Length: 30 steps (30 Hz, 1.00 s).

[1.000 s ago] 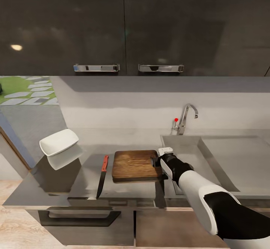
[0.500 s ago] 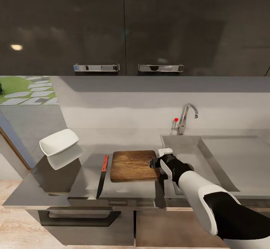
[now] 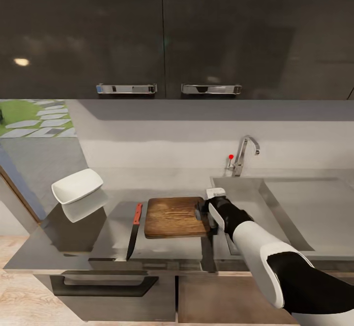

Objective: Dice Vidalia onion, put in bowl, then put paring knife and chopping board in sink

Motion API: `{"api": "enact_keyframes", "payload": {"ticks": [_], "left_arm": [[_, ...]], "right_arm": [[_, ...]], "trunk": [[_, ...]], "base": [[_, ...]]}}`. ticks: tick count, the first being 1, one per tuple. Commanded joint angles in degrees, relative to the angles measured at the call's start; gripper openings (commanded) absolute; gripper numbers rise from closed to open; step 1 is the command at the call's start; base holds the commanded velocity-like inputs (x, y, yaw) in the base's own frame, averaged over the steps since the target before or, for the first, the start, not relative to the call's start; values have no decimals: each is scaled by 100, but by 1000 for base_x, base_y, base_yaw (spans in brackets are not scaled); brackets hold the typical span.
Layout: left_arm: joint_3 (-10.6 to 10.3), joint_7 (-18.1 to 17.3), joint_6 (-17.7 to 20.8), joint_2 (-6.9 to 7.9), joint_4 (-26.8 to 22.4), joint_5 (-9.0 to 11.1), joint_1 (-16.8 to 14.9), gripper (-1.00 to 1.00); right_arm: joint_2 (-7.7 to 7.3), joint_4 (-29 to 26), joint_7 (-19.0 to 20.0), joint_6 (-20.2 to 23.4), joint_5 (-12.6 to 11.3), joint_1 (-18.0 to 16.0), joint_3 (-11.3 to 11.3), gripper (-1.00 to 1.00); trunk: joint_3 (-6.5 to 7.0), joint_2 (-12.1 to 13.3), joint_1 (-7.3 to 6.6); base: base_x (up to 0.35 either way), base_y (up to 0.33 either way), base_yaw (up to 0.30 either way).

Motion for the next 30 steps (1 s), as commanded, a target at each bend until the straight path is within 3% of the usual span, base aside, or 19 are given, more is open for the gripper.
{"api": "enact_keyframes", "payload": {"ticks": [1, 7, 9, 21, 30], "left_arm": [[3, 1, -13, 0, -2, 4, -2, 100], [3, 1, -13, 0, -2, 4, -2, 100], [3, 1, -13, 0, -2, 4, -2, 100], [5, 1, -13, 0, -2, 8, -2, 100], [8, 1, -13, 0, -2, 12, -2, 100]], "right_arm": [[6, -273, -32, 170, -21, -2, 36, 100], [39, -1492, -36, 1253, -20, -2, 54, 100], [85, -1676, -36, 1401, -17, -2, 57, 100], [134, -1692, -11, 1538, -10, -2, 62, 100], [134, -1584, -164, 1377, 4, -2, 65, 100]], "trunk": [[-12, -11, 4], [-12, -11, 4], [-12, -11, 4], [-12, -11, 4], [-12, -11, 4]], "base": [[0, 0, 0], [0, 7, 0], [0, 81, 0], [0, 208, 0], [0, 252, 0]]}}
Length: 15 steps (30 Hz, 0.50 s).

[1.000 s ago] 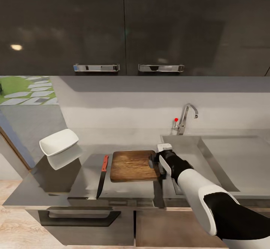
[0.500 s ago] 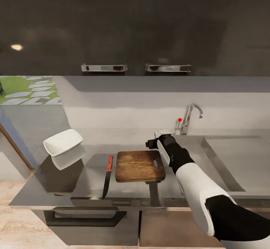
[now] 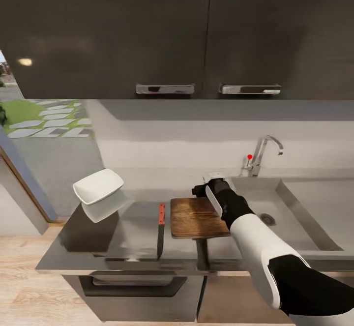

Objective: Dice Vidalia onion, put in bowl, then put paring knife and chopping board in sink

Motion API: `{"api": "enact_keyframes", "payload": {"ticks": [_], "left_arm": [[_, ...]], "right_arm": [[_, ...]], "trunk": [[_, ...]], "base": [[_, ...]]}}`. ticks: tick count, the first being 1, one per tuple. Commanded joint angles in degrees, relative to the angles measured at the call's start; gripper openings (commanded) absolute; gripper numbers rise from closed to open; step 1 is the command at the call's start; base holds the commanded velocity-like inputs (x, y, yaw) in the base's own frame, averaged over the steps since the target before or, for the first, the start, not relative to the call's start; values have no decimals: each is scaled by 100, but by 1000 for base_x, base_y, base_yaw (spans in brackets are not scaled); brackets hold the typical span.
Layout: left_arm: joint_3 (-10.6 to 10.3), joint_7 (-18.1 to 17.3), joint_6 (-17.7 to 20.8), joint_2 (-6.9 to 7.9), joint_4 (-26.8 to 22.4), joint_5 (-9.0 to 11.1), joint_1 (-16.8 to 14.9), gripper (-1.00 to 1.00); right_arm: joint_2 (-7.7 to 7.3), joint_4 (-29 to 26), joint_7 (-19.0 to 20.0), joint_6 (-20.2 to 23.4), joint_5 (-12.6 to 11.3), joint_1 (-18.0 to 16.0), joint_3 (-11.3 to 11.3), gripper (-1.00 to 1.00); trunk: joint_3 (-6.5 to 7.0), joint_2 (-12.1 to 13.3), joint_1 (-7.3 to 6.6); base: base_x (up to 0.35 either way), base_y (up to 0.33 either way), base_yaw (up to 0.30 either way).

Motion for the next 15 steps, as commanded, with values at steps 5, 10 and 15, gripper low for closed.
{"api": "enact_keyframes", "payload": {"ticks": [5, 10, 15], "left_arm": [[0, 1, -13, 0, -2, 5, -2, 100], [0, 1, -13, 0, -2, 5, -2, 100], [-1, 1, -13, 0, -2, 5, -2, 100]], "right_arm": [[0, 185, -189, -13, -35, -6, 21, 100], [0, 281, -225, -175, -40, -6, 21, 100], [0, 400, -232, -286, -48, -6, 22, 100]], "trunk": [[-12, -12, 4], [-12, -12, 4], [-12, -12, 4]], "base": [[0, 257, 0], [0, 258, 0], [0, 258, 0]]}}
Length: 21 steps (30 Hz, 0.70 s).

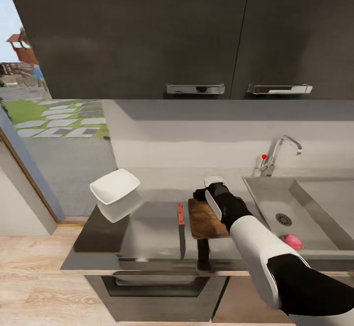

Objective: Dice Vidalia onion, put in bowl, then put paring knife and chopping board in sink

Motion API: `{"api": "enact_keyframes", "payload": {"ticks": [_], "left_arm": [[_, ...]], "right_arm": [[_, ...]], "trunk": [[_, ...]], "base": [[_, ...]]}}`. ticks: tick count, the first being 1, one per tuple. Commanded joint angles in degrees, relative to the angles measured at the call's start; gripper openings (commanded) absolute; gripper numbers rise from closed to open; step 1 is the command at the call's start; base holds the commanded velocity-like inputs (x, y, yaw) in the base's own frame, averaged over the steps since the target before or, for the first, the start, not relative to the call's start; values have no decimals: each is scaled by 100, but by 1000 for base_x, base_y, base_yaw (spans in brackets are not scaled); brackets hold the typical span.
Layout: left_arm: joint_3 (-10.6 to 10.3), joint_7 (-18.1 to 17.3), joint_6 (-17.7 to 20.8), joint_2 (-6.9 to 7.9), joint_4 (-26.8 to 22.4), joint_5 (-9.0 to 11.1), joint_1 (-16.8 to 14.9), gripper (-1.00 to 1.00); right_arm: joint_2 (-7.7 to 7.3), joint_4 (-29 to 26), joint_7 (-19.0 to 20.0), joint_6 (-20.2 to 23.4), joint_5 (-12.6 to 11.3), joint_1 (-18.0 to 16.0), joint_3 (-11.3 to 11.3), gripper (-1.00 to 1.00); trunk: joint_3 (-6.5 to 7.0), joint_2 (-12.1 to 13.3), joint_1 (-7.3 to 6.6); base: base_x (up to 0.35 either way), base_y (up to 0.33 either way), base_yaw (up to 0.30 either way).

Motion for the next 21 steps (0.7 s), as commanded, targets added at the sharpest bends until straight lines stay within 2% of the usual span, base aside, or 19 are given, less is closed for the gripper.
{"api": "enact_keyframes", "payload": {"ticks": [1, 10, 16, 21], "left_arm": [[2, 1, -13, 0, -1, 5, -2, 100], [4, 1, -13, 0, -1, -1, -2, 100], [4, 1, -13, 0, -1, -3, -2, 100], [3, 1, -13, 0, -1, -4, -2, 100]], "right_arm": [[0, 1, -36, 20, -23, -6, 22, 100], [0, 69, -27, -61, -26, -6, 14, 100], [0, 359, -20, -451, -29, -6, 13, 100], [0, 417, -19, -538, -32, -6, 13, 100]], "trunk": [[-12, -12, 4], [-12, -12, 4], [-12, -12, 4], [-12, -12, 4]], "base": [[0, 259, 0], [0, 230, 0], [0, 125, 0], [0, 109, 0]]}}
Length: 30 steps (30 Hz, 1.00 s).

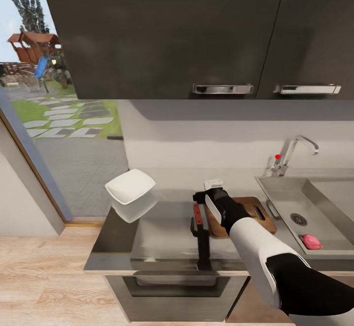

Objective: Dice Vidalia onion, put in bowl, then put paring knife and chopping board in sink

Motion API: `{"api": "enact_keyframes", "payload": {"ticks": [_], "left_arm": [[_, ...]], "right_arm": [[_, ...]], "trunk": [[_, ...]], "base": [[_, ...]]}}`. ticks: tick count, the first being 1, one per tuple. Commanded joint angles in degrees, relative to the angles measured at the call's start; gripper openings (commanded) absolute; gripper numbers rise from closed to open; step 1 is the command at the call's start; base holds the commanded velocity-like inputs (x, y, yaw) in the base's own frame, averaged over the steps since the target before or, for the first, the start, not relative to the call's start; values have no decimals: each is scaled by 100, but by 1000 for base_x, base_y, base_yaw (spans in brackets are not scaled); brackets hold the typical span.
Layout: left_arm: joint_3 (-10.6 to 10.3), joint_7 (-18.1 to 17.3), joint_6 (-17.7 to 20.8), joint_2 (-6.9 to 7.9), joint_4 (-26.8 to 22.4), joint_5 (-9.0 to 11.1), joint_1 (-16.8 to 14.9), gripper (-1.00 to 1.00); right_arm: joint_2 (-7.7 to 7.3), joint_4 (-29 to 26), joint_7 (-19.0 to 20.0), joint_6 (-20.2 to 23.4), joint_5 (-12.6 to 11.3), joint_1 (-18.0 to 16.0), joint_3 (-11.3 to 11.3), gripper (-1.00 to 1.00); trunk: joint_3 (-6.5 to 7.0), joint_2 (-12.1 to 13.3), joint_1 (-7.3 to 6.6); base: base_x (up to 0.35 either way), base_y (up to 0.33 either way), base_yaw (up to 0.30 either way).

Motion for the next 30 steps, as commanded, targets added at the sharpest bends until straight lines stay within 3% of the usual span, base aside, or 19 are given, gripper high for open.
{"api": "enact_keyframes", "payload": {"ticks": [1, 5, 8, 11, 30], "left_arm": [[2, 1, -14, 0, -2, 4, -2, 100], [1, 1, -14, 0, -2, 4, -2, 100], [0, 1, -14, 0, -2, 4, -2, 100], [0, 1, -14, -3, -2, 5, -2, 100], [2, 1, -14, 0, -2, 4, -2, 100]], "right_arm": [[0, 21, -35, 20, -23, -5, 26, 100], [0, 148, -24, -52, -25, -5, 26, 100], [0, 455, -27, -513, -31, -5, 26, 100], [0, 540, -26, -607, -32, -5, 26, 100], [0, 630, -2, -663, -41, -5, 26, 100]], "trunk": [[-12, -12, 4], [-12, -12, 4], [-12, -12, 4], [-12, -12, 4], [-12, -12, 4]], "base": [[0, 49, 0], [0, 21, 0], [0, 52, 0], [0, 179, 0], [0, 79, 0]]}}
